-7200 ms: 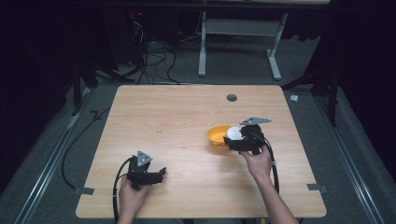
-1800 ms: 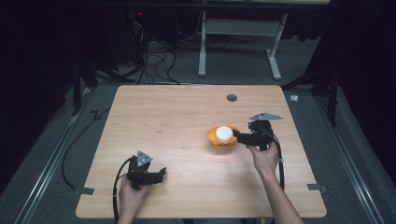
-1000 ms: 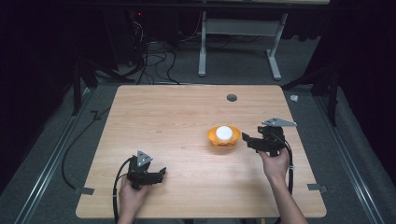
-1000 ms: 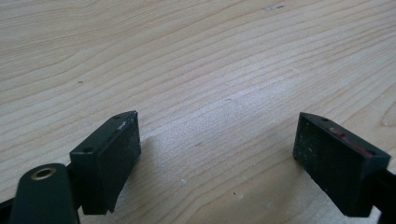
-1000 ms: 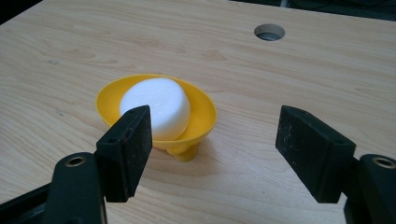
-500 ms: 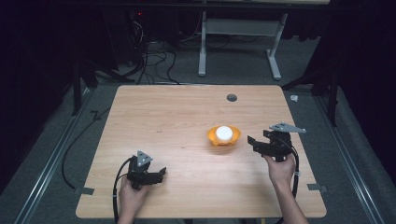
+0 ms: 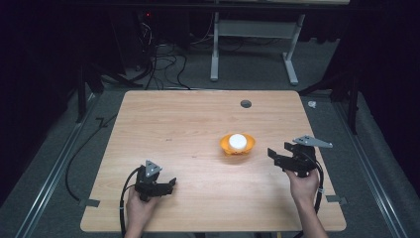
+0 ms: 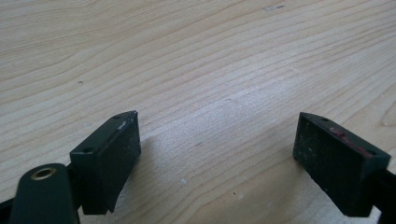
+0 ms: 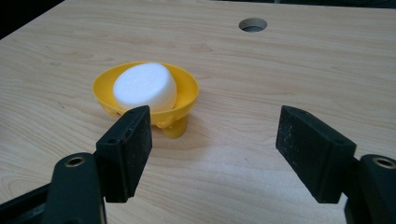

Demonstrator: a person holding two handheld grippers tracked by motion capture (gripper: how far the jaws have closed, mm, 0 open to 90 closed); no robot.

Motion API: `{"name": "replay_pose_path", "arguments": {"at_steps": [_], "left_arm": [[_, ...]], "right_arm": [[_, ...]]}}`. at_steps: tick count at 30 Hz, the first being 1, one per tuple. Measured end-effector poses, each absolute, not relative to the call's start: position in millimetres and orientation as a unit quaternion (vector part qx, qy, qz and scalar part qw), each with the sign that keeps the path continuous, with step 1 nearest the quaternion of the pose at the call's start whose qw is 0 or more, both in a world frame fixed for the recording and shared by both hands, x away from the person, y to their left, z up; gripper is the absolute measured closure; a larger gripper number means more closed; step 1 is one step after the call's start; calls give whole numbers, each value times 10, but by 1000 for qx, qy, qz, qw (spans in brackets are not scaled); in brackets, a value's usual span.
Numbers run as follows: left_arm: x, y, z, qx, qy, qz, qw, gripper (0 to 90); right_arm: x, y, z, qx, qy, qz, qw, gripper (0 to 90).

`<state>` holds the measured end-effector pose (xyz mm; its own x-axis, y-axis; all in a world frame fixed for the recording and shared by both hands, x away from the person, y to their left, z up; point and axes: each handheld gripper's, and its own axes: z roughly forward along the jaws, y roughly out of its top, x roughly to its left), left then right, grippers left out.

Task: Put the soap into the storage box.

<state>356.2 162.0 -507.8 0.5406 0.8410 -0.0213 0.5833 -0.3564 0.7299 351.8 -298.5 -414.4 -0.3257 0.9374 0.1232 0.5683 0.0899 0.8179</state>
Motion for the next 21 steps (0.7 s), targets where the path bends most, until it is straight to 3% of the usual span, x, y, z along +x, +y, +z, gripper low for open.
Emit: {"name": "replay_pose_path", "arguments": {"at_steps": [21], "left_arm": [[3561,1621,-5077,803,443,182,353,154]], "right_arm": [[3367,-3040,-4263,544,693,419,218,277]]}}
